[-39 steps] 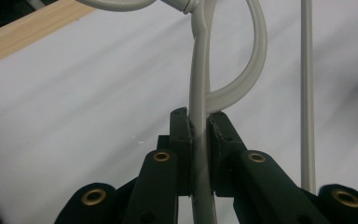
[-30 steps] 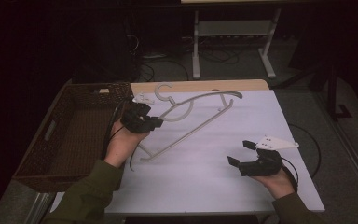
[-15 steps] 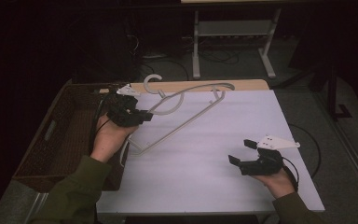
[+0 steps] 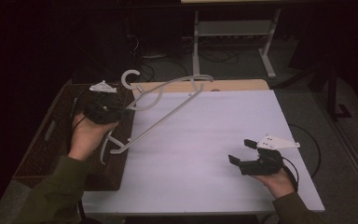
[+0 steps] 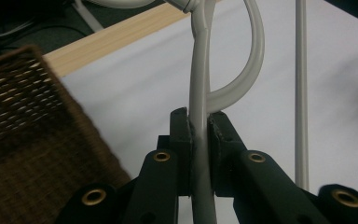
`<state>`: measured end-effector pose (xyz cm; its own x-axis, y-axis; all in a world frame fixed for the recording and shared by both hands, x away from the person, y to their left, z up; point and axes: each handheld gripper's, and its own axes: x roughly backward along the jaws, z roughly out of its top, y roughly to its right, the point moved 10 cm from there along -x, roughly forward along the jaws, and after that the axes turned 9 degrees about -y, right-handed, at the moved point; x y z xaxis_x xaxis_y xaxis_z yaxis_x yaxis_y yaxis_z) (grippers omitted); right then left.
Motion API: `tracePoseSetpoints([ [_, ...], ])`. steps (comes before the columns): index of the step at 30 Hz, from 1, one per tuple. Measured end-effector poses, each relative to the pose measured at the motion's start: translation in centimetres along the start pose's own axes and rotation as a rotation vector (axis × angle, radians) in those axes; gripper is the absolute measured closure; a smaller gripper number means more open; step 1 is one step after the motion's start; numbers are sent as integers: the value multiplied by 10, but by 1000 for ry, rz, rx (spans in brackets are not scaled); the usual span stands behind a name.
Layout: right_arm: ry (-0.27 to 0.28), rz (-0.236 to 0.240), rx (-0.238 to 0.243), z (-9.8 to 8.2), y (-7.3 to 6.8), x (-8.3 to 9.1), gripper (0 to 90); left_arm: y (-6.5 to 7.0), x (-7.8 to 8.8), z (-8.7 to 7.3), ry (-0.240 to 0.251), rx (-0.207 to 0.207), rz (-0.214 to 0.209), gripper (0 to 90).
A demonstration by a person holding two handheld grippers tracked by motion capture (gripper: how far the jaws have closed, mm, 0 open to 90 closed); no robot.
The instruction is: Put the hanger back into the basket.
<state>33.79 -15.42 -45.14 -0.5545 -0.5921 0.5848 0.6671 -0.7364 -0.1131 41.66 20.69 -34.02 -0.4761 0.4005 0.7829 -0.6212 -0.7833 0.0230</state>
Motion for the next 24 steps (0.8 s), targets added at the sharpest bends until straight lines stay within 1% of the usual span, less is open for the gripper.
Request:
tracePoseSetpoints([
  [5, 2, -3, -6, 0, 1, 0, 130, -29, 20, -14, 14, 41, 37, 821],
  [8, -1, -6, -3, 0, 1, -1, 130, -48, 33, -24, 26, 52, 61, 821],
  [14, -5, -10, -8, -1, 2, -1, 130, -87, 57, -50, 36, 86, 113, 821],
  [17, -4, -11, -14, -1, 2, -1, 130, -104, 66, -65, 26, 95, 135, 821],
  [20, -2, -15, -12, -1, 3, -2, 130, -122, 73, -79, 12, 100, 171, 821],
  [24, -6, -18, -19, -1, 3, -2, 130, -141, 78, -95, 5, 130, 185, 821],
])
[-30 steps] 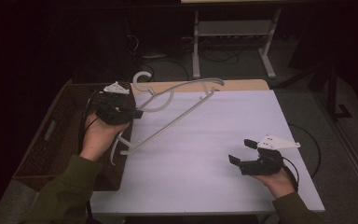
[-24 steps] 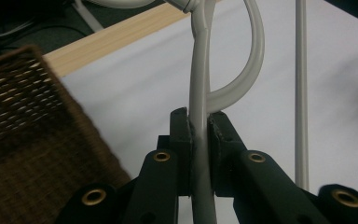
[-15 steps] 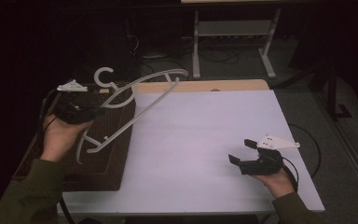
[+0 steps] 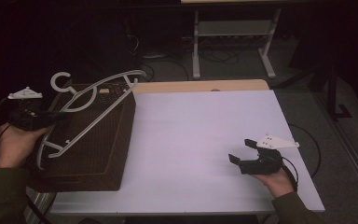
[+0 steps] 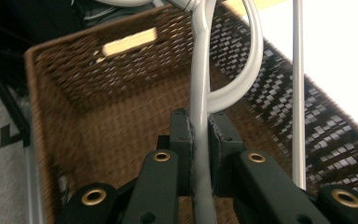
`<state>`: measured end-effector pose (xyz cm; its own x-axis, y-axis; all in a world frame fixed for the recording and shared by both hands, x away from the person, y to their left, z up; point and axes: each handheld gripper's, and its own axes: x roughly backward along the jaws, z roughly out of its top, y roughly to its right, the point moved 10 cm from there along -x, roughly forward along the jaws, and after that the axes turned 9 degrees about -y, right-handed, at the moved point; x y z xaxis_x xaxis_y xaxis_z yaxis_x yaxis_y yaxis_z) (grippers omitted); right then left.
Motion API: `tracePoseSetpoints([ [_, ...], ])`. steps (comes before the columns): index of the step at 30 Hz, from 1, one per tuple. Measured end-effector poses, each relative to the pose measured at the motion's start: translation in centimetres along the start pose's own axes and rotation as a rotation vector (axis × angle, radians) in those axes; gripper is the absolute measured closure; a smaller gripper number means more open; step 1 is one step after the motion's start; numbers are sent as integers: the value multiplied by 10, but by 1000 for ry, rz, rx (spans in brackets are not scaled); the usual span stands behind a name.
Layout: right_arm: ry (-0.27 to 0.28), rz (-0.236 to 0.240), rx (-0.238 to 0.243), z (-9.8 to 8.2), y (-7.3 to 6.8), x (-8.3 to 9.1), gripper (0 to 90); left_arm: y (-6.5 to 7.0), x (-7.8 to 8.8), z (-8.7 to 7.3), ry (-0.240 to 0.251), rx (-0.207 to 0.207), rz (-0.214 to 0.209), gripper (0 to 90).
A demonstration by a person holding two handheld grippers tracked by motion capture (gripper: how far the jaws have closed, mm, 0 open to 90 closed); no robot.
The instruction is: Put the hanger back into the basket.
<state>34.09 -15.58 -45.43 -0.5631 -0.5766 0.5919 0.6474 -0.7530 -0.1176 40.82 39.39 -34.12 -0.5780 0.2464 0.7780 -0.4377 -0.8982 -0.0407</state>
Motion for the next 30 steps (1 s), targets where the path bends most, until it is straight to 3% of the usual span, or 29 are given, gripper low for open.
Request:
tracePoseSetpoints([
  [13, -3, -9, -2, -2, 3, -1, 130, -44, -3, -35, -62, 53, 59, 820],
  [18, -5, -12, -1, -2, 3, -2, 130, -50, -5, -39, -71, 56, 62, 820],
  [23, -4, -14, -8, -2, 4, -1, 130, -50, -13, -43, -112, 22, 54, 812],
  [24, -3, -16, -8, -2, 4, -1, 130, -50, -15, -43, -106, 28, 44, 784],
  [26, 0, -16, -10, -2, 4, -1, 130, -49, -14, -41, -89, 43, 26, 626],
  [30, 2, -16, -12, -2, 4, 1, 130, -46, -9, -35, -46, 47, 13, 550],
])
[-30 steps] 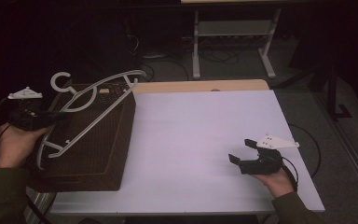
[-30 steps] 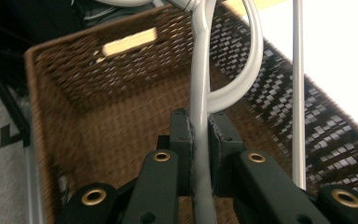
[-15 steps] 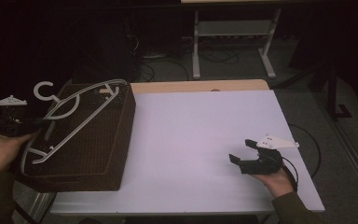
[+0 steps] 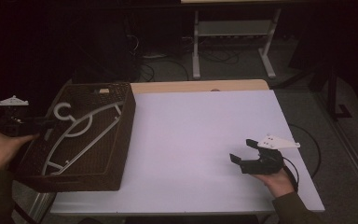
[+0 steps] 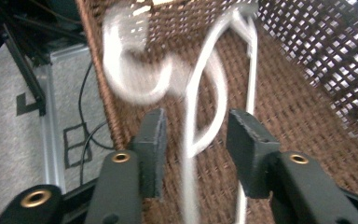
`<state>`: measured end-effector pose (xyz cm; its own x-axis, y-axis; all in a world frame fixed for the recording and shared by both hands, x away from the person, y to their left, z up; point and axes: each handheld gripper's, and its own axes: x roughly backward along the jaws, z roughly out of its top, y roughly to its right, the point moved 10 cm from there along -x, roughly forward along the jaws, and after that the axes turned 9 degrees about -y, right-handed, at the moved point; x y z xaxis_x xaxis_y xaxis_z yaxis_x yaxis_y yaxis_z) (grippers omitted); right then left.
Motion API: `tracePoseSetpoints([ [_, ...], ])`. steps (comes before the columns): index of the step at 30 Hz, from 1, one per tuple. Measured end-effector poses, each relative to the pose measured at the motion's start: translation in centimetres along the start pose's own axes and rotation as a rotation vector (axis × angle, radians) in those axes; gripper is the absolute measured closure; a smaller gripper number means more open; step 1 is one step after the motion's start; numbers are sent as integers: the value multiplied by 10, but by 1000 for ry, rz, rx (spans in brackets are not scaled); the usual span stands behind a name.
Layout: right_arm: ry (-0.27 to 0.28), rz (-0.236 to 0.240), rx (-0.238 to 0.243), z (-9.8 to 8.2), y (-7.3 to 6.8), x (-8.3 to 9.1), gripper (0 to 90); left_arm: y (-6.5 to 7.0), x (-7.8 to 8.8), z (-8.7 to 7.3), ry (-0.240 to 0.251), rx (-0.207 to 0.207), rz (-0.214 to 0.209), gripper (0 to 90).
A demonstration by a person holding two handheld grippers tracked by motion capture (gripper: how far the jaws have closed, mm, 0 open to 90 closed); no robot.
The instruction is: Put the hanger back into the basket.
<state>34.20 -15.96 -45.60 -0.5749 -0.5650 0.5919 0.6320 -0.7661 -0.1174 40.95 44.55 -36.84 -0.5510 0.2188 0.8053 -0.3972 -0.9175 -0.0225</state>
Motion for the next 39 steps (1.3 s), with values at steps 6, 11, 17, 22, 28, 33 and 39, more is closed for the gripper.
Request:
tracePoseSetpoints([
  [6, 6, -3, 6, 1, 0, 1, 130, 18, 8, 13, 64, 5, -48, 402],
  [11, 15, -4, 8, 5, 0, 4, 130, 40, 16, 31, 127, 9, -87, 307],
  [17, 37, 4, 9, 12, 0, 9, 130, 73, 21, 50, 205, -2, -133, 205],
  [22, 67, 21, 12, 22, -4, 15, 127, 105, 18, 62, 254, -34, -180, 167],
  [28, 90, 34, 19, 33, -6, 20, 124, 145, 12, 67, 291, -81, -228, 135],
  [33, 112, 45, 25, 43, -7, 23, 112, 175, 6, 68, 320, -109, -263, 103],
  [39, 129, 66, 24, 54, -10, 27, 90, 206, -3, 68, 373, -114, -317, 75],
])
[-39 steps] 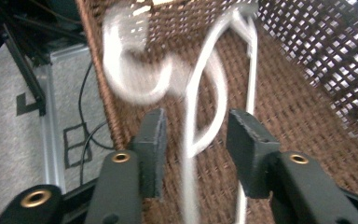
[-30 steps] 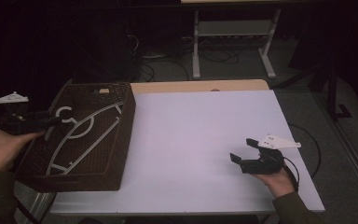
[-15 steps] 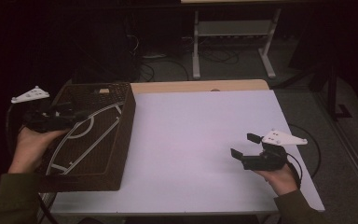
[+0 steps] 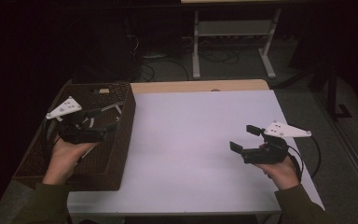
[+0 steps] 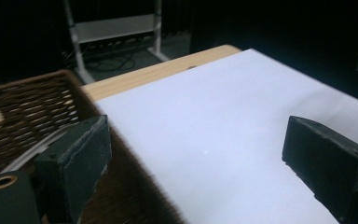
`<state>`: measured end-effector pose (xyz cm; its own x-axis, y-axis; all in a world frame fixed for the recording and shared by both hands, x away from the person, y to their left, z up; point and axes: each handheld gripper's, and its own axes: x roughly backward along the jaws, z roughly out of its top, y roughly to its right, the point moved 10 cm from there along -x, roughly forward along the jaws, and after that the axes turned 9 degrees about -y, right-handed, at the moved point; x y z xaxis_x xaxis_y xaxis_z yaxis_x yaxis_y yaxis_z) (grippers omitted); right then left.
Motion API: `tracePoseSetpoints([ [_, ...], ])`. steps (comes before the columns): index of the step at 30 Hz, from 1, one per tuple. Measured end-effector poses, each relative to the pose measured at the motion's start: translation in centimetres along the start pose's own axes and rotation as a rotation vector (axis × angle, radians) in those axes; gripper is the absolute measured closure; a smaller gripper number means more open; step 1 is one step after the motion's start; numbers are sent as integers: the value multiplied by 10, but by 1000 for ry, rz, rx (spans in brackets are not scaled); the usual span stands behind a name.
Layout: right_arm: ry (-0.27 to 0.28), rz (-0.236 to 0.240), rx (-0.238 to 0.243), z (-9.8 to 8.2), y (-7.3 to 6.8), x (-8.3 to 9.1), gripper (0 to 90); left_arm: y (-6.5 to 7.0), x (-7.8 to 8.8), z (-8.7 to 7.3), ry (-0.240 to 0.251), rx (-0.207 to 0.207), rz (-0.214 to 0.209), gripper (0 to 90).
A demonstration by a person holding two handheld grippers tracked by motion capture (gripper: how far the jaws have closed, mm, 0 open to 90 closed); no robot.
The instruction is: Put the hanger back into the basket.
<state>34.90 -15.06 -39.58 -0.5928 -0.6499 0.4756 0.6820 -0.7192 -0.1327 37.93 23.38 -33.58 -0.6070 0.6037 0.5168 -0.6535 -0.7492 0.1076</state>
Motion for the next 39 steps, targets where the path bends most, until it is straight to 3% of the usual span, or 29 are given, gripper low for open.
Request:
tracePoseSetpoints([
  [6, 29, 16, 11, 14, -3, 5, 79, 24, -14, 2, 65, -13, -53, 57],
  [13, 73, 29, 24, 32, -5, 10, 52, 42, -26, 0, 88, -29, -103, 30],
  [23, 130, 46, 39, 54, -7, 16, 13, 55, -32, -4, 113, -59, -162, 1],
  [30, 162, 53, 40, 63, -7, 22, 13, 58, -31, -5, 123, -72, -166, 0],
  [39, 166, 59, 34, 63, -6, 24, 13, 57, -30, -6, 126, -69, -169, 0],
])
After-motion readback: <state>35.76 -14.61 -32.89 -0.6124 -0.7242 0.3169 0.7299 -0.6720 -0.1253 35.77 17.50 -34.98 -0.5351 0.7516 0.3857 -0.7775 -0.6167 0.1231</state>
